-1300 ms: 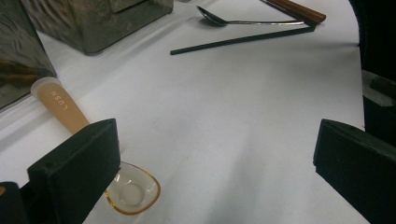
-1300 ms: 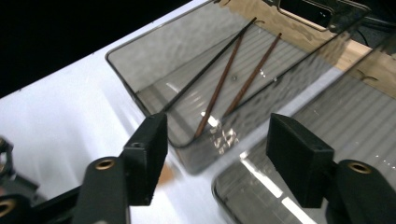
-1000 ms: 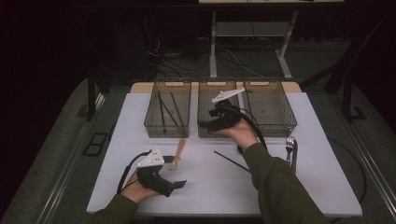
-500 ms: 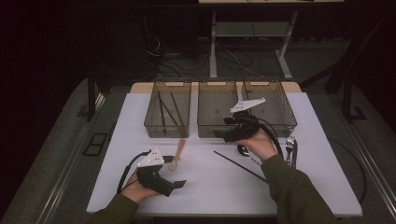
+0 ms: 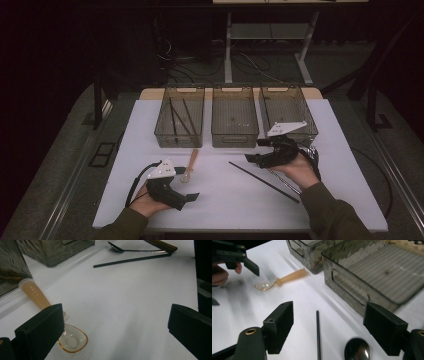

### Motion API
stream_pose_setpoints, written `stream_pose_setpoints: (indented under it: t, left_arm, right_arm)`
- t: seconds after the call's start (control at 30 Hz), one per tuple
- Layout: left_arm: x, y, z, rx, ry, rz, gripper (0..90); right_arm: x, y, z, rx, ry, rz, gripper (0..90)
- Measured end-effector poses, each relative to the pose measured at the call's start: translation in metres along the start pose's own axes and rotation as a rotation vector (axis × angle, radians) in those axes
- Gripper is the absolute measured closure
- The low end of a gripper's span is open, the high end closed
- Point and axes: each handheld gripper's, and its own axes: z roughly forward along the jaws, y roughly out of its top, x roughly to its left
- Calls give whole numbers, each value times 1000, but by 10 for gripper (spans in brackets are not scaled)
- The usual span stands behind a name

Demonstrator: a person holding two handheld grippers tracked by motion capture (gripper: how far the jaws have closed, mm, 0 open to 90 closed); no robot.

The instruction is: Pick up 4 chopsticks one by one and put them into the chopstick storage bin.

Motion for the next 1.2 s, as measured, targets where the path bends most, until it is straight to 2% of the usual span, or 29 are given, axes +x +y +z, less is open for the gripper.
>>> stream_pose_setpoints:
  t: [0.33,0.67,0.77,0.97,1.1,1.2]
  left_arm:
    - [1,0,-2,1,1,0,0]
    - [1,-1,-1,5,6,1,0]
    - [1,-1,-1,3,6,-3,0]
    - [1,-1,-1,6,9,1,0]
    - [1,0,0,9,8,5,0]
    - [1,0,-1,10,8,6,0]
  right_arm:
    - [0,-35,-20,44,3,-4,197]
    - [-3,-66,-43,45,-25,12,231]
    - [-3,-75,-51,43,-17,32,287]
    - [-1,-93,-58,65,-26,36,428]
    - [1,-99,-55,84,-23,35,529]
    - [3,-99,-49,107,-20,10,591]
